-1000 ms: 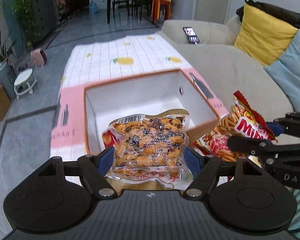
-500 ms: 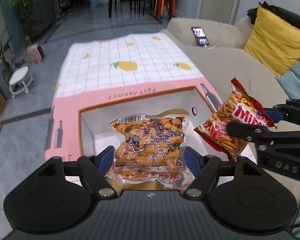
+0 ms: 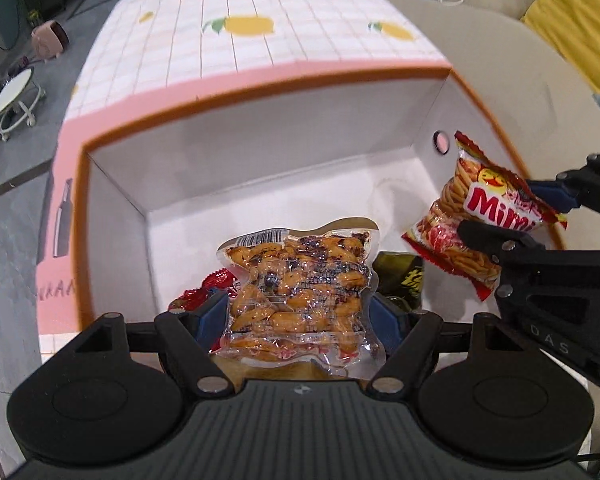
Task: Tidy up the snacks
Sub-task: 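Lower the nut bag into the box with the left tool while the right tool drops the Mimi bag in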
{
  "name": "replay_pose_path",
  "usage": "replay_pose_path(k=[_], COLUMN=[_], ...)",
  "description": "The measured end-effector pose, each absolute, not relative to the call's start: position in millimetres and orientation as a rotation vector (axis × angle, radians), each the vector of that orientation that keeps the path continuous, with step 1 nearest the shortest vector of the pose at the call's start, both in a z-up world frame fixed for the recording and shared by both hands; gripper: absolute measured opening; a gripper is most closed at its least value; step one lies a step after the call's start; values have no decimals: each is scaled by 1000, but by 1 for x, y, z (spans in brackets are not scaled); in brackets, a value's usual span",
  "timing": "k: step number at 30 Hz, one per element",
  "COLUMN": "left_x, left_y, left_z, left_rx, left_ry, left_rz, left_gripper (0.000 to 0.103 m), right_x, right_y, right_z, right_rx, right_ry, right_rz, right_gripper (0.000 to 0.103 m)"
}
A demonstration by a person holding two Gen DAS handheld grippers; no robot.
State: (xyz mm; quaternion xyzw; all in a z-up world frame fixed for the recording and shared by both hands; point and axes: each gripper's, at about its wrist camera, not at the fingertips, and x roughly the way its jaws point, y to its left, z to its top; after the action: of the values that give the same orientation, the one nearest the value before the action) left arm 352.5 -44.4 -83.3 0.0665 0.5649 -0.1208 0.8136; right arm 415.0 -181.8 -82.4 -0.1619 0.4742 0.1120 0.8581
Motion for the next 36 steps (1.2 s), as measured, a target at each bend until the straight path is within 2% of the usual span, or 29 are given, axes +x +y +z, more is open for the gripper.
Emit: replay_pose_path(k=[6,16,25,36], left_x=[359,356,351,339], left_y=[-49,-55,-51,-44], left_z=[-101,-105,-91,-75], left_rx=[180,242,230,177], left_ry=[1242,1227,1187,1171], left_rz=[-248,-224,-194,-175], left_gripper=[88,96,97,103], right_x=[426,429,424,408], right_y=[-173,-167,-171,-178], right_z=[-101,-112,-95,-76], right_rx=[-421,-468,-440,-396], right_ry=[1023,1043,1022,1012], right_rz=[233,235,213,206], right_gripper=[38,39,55,58])
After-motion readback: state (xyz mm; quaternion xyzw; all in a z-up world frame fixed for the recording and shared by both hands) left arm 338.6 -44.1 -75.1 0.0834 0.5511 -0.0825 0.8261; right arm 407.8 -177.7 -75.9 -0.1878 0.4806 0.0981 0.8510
